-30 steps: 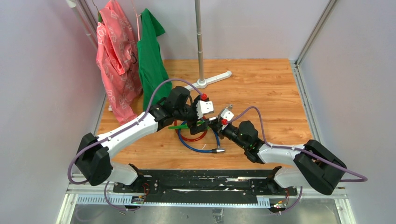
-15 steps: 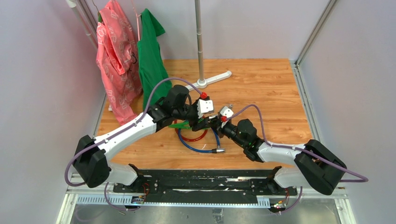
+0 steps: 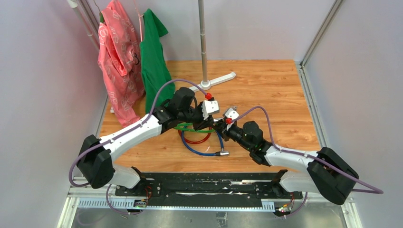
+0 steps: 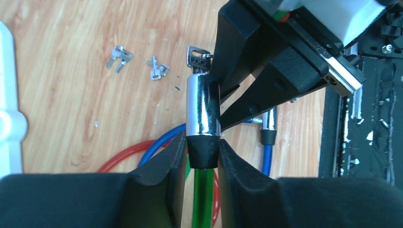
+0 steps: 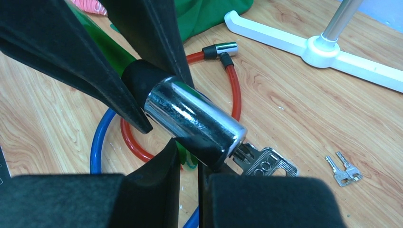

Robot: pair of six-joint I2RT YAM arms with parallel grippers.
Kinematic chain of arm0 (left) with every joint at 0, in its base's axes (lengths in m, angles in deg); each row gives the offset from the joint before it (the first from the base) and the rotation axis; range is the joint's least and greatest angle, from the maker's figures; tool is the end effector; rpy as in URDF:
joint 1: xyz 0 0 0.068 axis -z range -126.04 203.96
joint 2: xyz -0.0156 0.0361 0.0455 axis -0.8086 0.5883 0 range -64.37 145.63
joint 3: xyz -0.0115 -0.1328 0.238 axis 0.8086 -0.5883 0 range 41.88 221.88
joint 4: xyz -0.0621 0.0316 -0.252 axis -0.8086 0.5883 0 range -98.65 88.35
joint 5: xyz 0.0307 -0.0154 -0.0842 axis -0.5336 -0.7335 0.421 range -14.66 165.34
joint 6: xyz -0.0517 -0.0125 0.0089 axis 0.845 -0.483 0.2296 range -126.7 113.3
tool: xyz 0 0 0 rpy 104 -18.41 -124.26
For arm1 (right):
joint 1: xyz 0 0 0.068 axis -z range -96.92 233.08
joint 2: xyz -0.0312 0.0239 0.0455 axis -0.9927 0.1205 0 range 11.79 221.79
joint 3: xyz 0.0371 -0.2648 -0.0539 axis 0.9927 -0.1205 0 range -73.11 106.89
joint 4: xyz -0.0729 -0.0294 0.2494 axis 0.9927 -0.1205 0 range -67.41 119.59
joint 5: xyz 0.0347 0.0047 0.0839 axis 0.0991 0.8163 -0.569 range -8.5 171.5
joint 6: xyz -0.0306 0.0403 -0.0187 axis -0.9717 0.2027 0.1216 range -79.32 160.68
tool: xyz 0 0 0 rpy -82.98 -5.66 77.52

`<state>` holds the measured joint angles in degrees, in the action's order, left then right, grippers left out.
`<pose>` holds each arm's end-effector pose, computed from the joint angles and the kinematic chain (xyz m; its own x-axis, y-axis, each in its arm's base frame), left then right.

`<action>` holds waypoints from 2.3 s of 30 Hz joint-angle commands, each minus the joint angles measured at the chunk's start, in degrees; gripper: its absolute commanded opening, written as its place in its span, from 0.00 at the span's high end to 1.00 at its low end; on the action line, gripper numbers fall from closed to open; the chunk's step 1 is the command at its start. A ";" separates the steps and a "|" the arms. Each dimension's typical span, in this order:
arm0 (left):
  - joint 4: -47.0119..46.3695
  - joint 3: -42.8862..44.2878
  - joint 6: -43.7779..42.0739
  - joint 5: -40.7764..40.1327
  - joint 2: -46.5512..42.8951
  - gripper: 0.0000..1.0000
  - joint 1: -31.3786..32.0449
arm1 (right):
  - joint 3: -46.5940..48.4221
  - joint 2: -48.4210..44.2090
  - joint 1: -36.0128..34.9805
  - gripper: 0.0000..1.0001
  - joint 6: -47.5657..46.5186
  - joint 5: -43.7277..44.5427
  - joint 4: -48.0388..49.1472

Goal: Lock with the key
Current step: Lock the lock.

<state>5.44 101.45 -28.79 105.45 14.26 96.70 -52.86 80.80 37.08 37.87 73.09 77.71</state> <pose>0.2133 -0.2215 0.2917 -0.0352 0.4755 -0.8790 0.9808 0.1851 0.0608 0.1639 0.1773 0.2140 0.0322 -0.0365 -0.9988 -0.8125 0.5810 -0.0474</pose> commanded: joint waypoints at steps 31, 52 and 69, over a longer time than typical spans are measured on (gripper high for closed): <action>8.09 -7.15 -0.20 1.61 3.71 1.00 4.02 | 3.37 -2.02 -2.25 1.00 -4.11 -3.64 2.06; 4.39 -7.01 -0.59 -0.26 3.34 1.00 0.66 | 5.44 -8.80 -0.15 0.65 -4.03 -4.64 -21.27; 3.18 -7.15 -2.75 0.13 2.64 1.00 -1.17 | 20.04 -21.62 5.02 0.45 2.25 -25.07 -65.81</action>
<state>5.00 96.03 -31.58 106.91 16.38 96.40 -39.27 62.75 38.04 36.10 59.67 28.53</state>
